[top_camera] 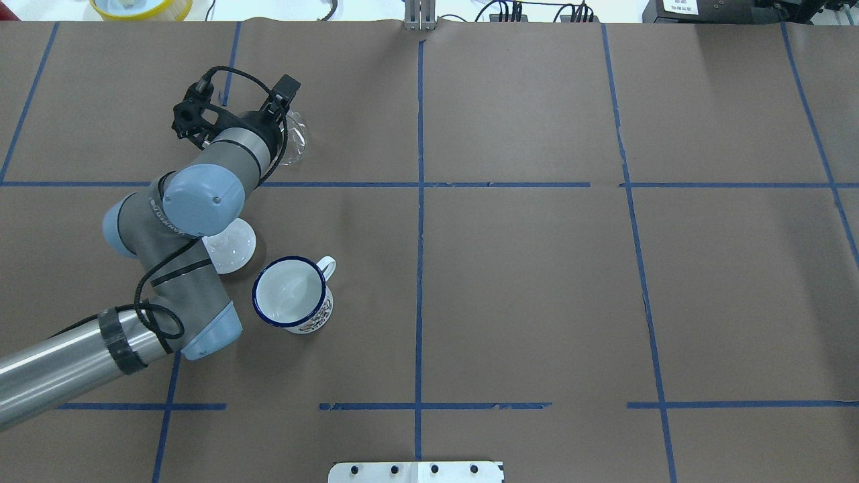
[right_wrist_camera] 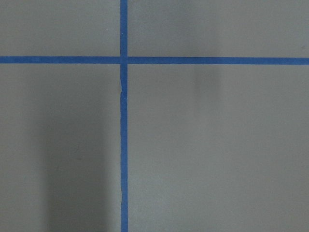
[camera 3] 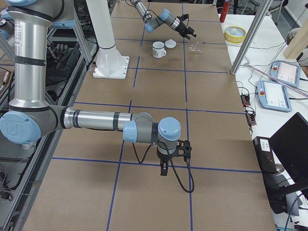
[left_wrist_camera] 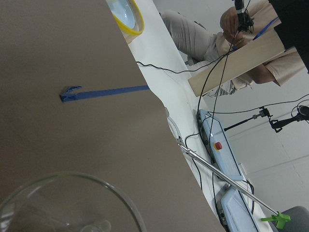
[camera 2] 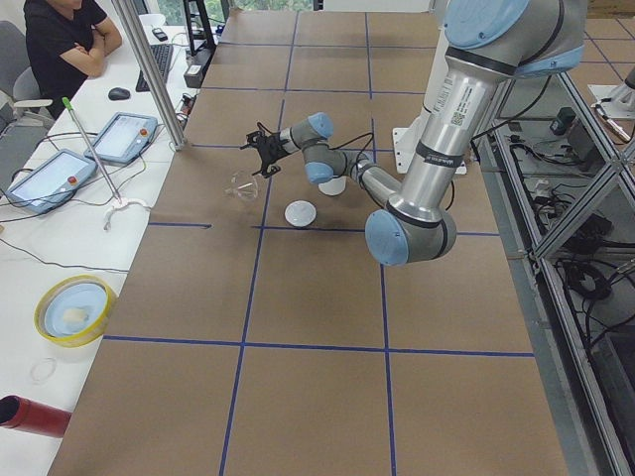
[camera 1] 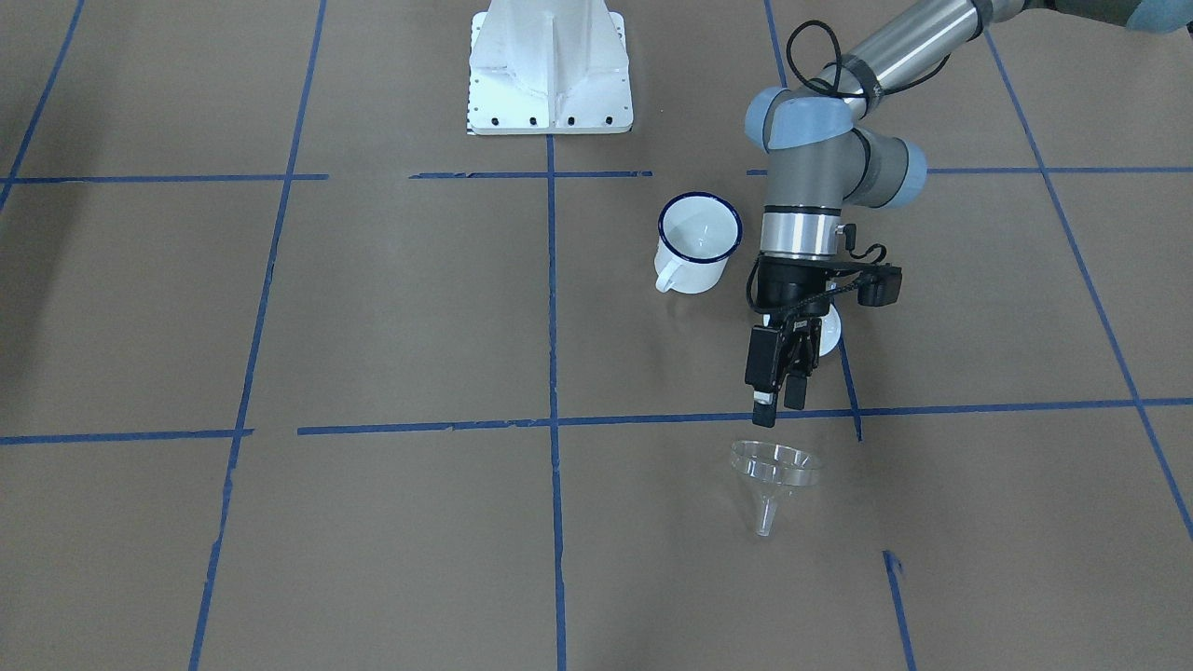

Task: Remove funnel from cup
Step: 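Lower the funnel onto the table farther from the robot and open the left gripper, then move the left gripper over the white lid beside the mug, then lower the left gripper and grasp the white lid by its knob, then lift the white lid and carry it over the mug with the left gripper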

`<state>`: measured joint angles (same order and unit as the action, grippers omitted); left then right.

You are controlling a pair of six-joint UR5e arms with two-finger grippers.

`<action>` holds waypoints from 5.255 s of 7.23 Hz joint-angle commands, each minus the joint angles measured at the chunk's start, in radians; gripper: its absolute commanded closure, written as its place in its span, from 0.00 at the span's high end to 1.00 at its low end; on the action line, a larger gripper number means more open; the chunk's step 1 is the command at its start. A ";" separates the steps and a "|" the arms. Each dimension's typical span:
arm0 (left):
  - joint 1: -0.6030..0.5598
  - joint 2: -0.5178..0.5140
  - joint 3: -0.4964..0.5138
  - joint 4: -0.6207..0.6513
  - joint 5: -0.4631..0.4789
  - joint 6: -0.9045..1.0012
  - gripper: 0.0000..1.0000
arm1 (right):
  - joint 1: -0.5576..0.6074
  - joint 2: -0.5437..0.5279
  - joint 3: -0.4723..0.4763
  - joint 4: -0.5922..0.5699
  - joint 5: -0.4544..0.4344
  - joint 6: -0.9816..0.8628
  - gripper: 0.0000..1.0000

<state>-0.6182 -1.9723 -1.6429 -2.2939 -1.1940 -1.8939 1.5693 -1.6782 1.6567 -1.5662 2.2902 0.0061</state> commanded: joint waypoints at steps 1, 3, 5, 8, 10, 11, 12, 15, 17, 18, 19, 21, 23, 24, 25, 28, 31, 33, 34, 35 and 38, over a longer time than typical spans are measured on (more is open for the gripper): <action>-0.044 0.064 -0.190 0.217 -0.289 0.180 1.00 | 0.000 0.000 0.000 0.000 0.000 0.000 1.00; -0.158 0.052 -0.250 0.426 -0.598 0.461 1.00 | 0.000 0.000 0.000 0.000 0.000 0.000 1.00; -0.166 0.058 -0.236 0.497 -0.702 0.736 1.00 | 0.000 0.000 0.000 0.000 0.000 0.000 1.00; -0.160 0.064 -0.174 0.565 -0.803 0.920 1.00 | 0.000 0.000 0.000 0.000 0.000 0.000 1.00; -0.153 0.061 -0.115 0.553 -0.805 0.917 1.00 | 0.000 0.000 0.000 0.000 0.000 0.000 1.00; -0.152 0.064 -0.112 0.553 -0.805 0.915 1.00 | 0.000 0.000 0.000 0.000 0.000 0.000 1.00; -0.149 0.062 -0.091 0.551 -0.805 0.915 1.00 | 0.000 0.000 0.000 0.000 0.000 0.000 1.00; -0.147 0.062 -0.078 0.550 -0.805 0.917 0.90 | 0.000 0.000 0.000 0.000 0.000 0.000 1.00; -0.143 0.064 -0.081 0.551 -0.805 0.914 0.72 | 0.000 0.000 0.000 0.000 0.000 0.000 1.00; -0.140 0.064 -0.080 0.551 -0.806 0.912 0.71 | 0.000 0.000 0.000 0.000 0.000 0.000 1.00; -0.137 0.064 -0.083 0.551 -0.808 0.909 0.70 | 0.000 0.000 0.000 0.000 0.000 0.000 1.00; -0.137 0.064 -0.074 0.550 -0.869 0.909 0.68 | 0.000 0.000 0.000 0.000 0.000 0.000 1.00; -0.129 0.064 -0.063 0.550 -0.869 0.911 0.68 | 0.000 0.000 0.000 0.000 0.000 0.000 1.00; -0.129 0.064 -0.058 0.550 -0.869 0.912 0.67 | 0.000 0.000 0.000 0.000 0.000 0.000 1.00; -0.129 0.064 -0.057 0.550 -0.869 0.914 0.64 | 0.000 0.000 0.000 0.000 0.000 0.000 1.00; -0.129 0.062 -0.060 0.551 -0.869 0.915 0.52 | 0.000 0.000 0.000 0.000 0.000 0.000 1.00; -0.129 0.064 -0.070 0.553 -0.869 0.915 0.21 | 0.000 0.000 0.000 0.000 0.000 0.000 1.00; -0.133 0.066 -0.104 0.564 -0.868 0.917 0.00 | 0.000 0.000 0.000 0.000 0.000 0.000 1.00; -0.143 0.085 -0.159 0.589 -0.869 0.915 0.00 | 0.000 0.000 0.000 0.000 0.000 0.000 1.00; -0.147 0.108 -0.248 0.652 -0.869 0.915 0.00 | 0.000 0.000 0.000 0.000 0.000 0.000 1.00; -0.213 0.090 -0.479 0.910 -0.869 0.892 0.00 | 0.000 0.000 0.000 0.000 0.000 0.000 1.00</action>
<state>-0.8138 -1.8774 -2.0287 -1.4742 -2.0628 -0.9838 1.5693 -1.6782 1.6567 -1.5662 2.2902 0.0061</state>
